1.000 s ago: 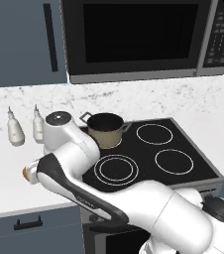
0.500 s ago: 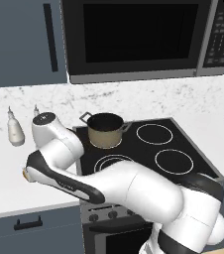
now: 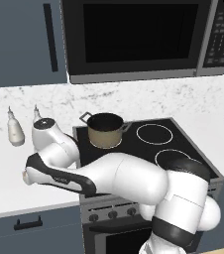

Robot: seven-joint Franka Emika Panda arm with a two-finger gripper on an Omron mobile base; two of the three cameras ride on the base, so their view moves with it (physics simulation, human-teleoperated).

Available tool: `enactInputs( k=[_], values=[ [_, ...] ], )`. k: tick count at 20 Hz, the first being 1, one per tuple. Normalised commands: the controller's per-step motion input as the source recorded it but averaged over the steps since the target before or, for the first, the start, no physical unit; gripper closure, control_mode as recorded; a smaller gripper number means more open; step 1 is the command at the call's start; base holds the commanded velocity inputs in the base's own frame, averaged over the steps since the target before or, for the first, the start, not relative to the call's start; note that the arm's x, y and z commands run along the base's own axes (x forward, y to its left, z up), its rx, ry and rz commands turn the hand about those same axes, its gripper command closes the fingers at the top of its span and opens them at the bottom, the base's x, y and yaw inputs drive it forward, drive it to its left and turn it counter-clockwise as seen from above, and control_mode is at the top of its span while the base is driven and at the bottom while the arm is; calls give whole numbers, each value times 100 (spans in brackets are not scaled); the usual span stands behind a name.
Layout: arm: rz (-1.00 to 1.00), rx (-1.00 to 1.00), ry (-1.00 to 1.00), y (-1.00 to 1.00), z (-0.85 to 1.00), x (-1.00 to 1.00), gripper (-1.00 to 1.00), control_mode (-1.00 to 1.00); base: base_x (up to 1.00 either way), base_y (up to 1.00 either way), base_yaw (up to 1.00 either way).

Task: Put the mushroom and potato in the pot. Retrieve the spatula and lightly stir the vegetables in the pot.

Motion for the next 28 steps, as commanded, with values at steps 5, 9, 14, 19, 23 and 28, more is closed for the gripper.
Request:
enactInputs(
  k=[5,9,14,19,23,28],
  values=[
    [9,4,0,22,-19,26,-100,-100,0,0,0],
    [1,0,0,24,-11,25,-100,-100,0,0,0],
    [0,0,0,25,-4,21,-100,-100,0,0,0],
    [-2,0,0,9,-5,24,-100,-100,0,0,0],
    [-4,0,0,0,-14,24,-100,-100,0,0,0],
    [-3,0,0,6,-26,25,-100,-100,0,0,0]
  ],
)
